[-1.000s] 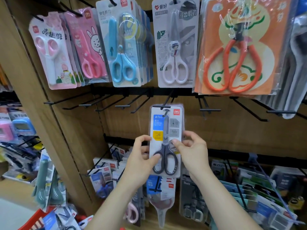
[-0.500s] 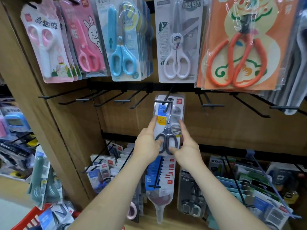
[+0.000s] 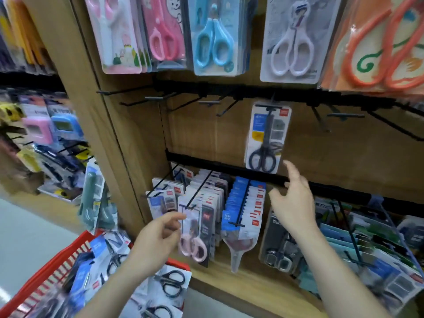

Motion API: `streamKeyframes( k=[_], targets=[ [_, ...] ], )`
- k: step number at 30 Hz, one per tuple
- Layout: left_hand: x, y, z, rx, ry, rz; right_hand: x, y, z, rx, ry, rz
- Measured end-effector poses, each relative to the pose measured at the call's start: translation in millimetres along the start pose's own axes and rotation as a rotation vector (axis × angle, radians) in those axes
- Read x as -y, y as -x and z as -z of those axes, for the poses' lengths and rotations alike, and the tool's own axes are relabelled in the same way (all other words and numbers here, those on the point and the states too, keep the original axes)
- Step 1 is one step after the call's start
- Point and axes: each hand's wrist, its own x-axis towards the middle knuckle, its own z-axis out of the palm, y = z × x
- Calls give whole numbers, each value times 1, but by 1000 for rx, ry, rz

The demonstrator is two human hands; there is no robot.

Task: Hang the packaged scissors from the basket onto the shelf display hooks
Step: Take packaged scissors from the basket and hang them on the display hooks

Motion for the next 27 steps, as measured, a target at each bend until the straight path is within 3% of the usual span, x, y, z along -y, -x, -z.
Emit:
streamKeyframes(
  k=[4, 10, 13, 17, 19, 22, 24, 27],
  targets=[
    [45, 23, 26, -94, -3, 115, 20, 20, -18, 171, -153, -52],
    [106, 53, 44, -222, -25, 324, 65, 66, -86, 613, -204, 81],
    [135, 64, 45, -148, -150, 434, 73, 88, -130, 825, -145, 77],
    [170, 78, 34, 108, -379, 577, 60, 121, -198, 1105, 95, 57],
    [181, 85, 24, 188, -485, 609, 42, 139, -222, 1112, 146, -36],
    [186, 88, 8, 241, -456, 612, 0, 156, -256, 1024, 71, -259],
    [187, 86, -2, 203, -306, 635, -41, 155, -289, 964, -22, -368],
    [190, 84, -14, 94, 14, 694, -25, 153, -279, 828, -57, -371]
  ],
)
